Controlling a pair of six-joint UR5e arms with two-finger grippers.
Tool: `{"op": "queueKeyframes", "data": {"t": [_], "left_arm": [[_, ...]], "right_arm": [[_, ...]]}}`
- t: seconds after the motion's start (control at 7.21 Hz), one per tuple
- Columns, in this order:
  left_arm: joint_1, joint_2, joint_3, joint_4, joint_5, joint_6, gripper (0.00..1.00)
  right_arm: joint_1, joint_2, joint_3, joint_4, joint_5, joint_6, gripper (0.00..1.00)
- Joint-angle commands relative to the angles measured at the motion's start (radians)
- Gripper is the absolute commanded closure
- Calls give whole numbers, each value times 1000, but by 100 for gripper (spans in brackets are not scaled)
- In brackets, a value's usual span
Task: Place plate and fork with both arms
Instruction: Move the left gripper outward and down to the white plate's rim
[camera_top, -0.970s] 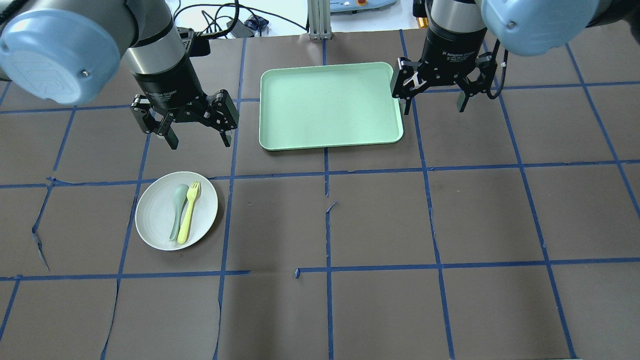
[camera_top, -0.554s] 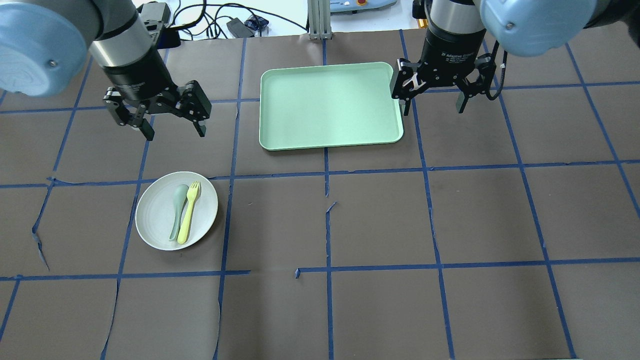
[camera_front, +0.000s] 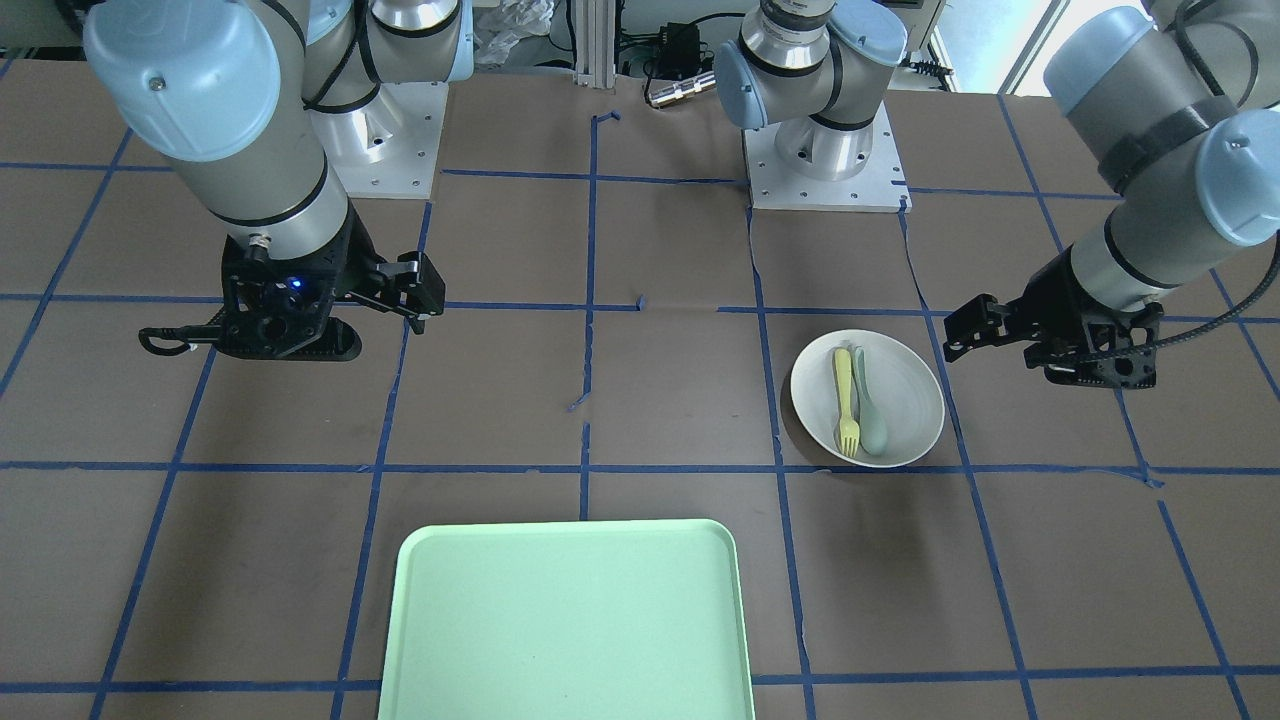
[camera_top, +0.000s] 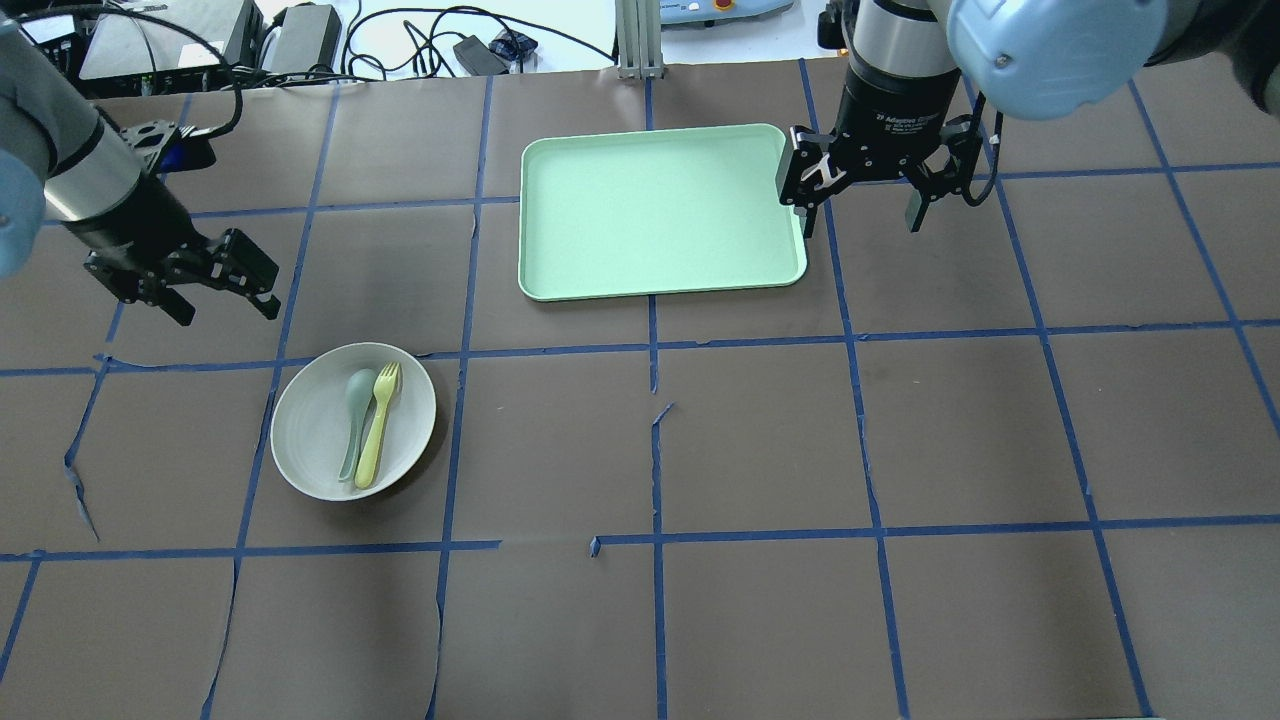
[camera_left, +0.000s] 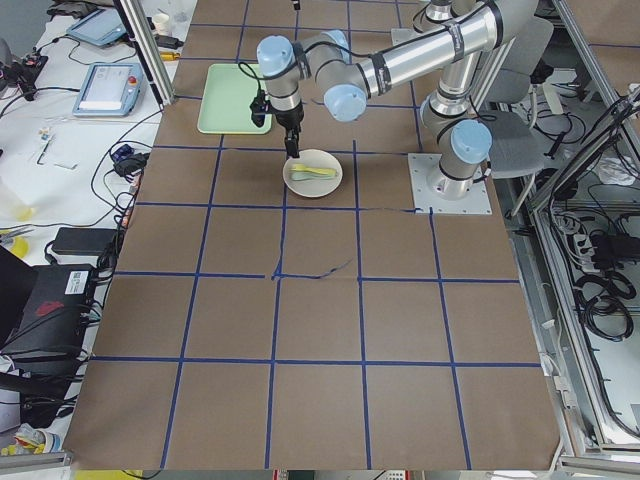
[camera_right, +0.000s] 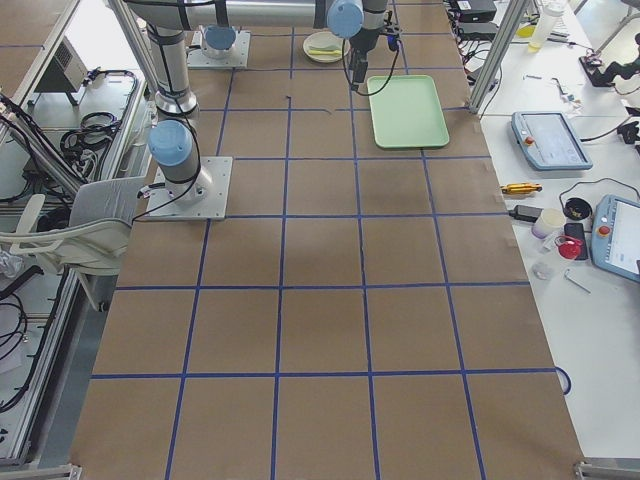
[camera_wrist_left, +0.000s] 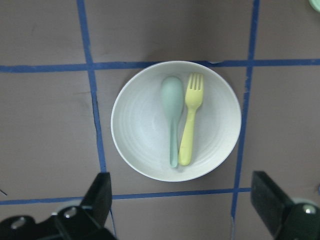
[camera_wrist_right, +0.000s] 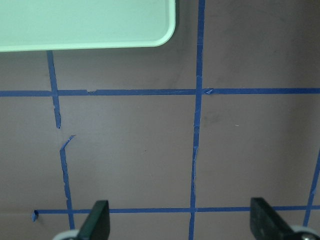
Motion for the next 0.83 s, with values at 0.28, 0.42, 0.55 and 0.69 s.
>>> {"op": "queueKeyframes", "data": {"t": [0.28, 0.42, 0.55, 0.69], "left_arm": [[181, -89, -180, 103, -101, 193, 10], [181, -110, -194, 106, -100, 197, 14], [179, -138, -195, 107, -98, 208, 16], [179, -167, -197, 107, -100, 211, 20]], "right_arm": [[0, 8, 35, -33, -5, 1, 0], [0, 9, 37, -32, -5, 1, 0], [0, 8, 49, -33, -5, 5, 0], [0, 8, 58, -33, -6, 1, 0]]}}
